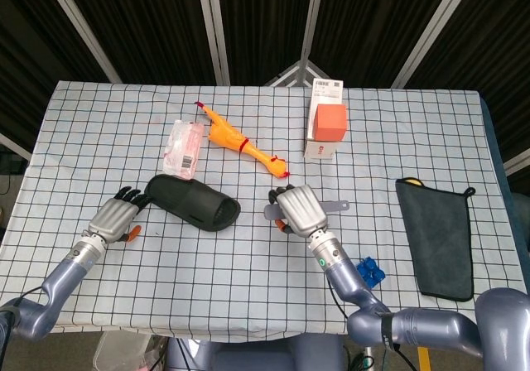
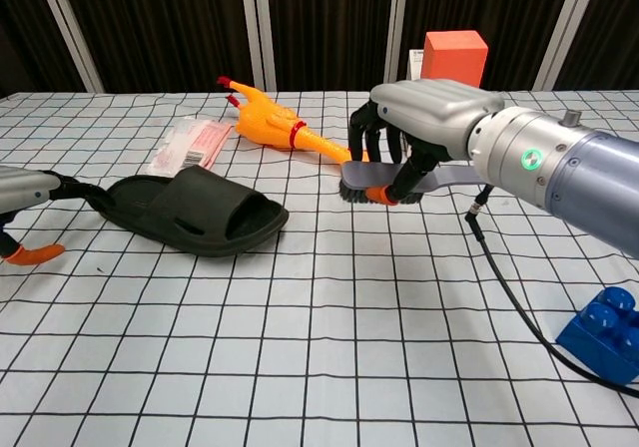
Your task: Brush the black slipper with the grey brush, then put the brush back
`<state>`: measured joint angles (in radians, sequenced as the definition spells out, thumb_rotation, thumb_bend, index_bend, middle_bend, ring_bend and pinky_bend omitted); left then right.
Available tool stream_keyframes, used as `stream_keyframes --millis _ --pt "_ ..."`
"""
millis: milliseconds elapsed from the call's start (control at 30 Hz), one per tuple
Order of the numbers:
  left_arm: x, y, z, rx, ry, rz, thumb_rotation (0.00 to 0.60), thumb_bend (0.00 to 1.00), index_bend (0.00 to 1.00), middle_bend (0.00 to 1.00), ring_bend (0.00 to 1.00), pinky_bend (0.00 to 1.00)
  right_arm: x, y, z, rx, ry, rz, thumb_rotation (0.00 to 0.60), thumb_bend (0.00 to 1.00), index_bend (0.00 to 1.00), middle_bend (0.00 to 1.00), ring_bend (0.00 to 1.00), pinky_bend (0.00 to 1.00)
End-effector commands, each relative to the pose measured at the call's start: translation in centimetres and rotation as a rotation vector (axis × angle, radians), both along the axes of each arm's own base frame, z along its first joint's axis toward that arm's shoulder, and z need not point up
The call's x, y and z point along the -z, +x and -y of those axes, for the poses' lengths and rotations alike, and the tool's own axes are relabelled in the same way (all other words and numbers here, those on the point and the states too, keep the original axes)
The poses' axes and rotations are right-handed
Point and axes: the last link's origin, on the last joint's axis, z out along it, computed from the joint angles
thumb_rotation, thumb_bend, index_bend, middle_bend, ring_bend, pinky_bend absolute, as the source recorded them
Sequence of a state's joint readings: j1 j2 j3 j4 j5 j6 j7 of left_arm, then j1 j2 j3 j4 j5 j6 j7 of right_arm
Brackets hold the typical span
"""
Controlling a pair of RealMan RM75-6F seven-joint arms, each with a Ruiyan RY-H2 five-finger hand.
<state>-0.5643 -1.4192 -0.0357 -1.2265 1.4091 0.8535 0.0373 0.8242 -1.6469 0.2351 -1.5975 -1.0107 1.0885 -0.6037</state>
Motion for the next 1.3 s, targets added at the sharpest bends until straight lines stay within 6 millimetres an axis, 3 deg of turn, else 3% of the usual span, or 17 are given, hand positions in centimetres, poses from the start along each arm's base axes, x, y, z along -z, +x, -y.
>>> stream_keyframes --millis 33,267,467,933,1300 --pt "-0.3 0.8 0.4 0.028 0.006 0.051 0.600 0.59 0.12 0.16 0.09 0.01 -0.2 -0.1 0.2 0.005 -0.011 -0.001 0.600 0.84 0.89 0.79 0.65 0.77" --pt "-1.6 1.3 2.0 0.075 -0.013 0.130 0.600 0.42 0.12 0.16 0.09 0.05 -0.6 -0.3 0.5 0.011 -0.026 0.001 0.600 0.84 0.89 0.79 0.65 0.77" --pt "-2.0 0.6 2.3 0.075 -0.015 0.135 0.600 0.33 0.00 0.00 0.00 0.00 -0.7 -0.6 0.7 0.022 -0.027 0.006 0.600 0.84 0.89 0.79 0.65 0.77" --pt "0.5 0.8 -0.4 -0.020 -0.074 0.010 0.600 0.35 0.00 0.00 0.00 0.00 -1.2 -0.8 0.9 0.023 -0.028 0.009 0.600 0.84 0.89 0.79 0.65 0.77" --pt "1.0 1.1 -1.0 -0.040 -0.086 -0.014 0.600 0.47 0.00 0.00 0.00 0.00 -0.7 0.8 -0.1 0.001 0.002 0.041 0.600 0.84 0.88 0.79 0.65 0.77"
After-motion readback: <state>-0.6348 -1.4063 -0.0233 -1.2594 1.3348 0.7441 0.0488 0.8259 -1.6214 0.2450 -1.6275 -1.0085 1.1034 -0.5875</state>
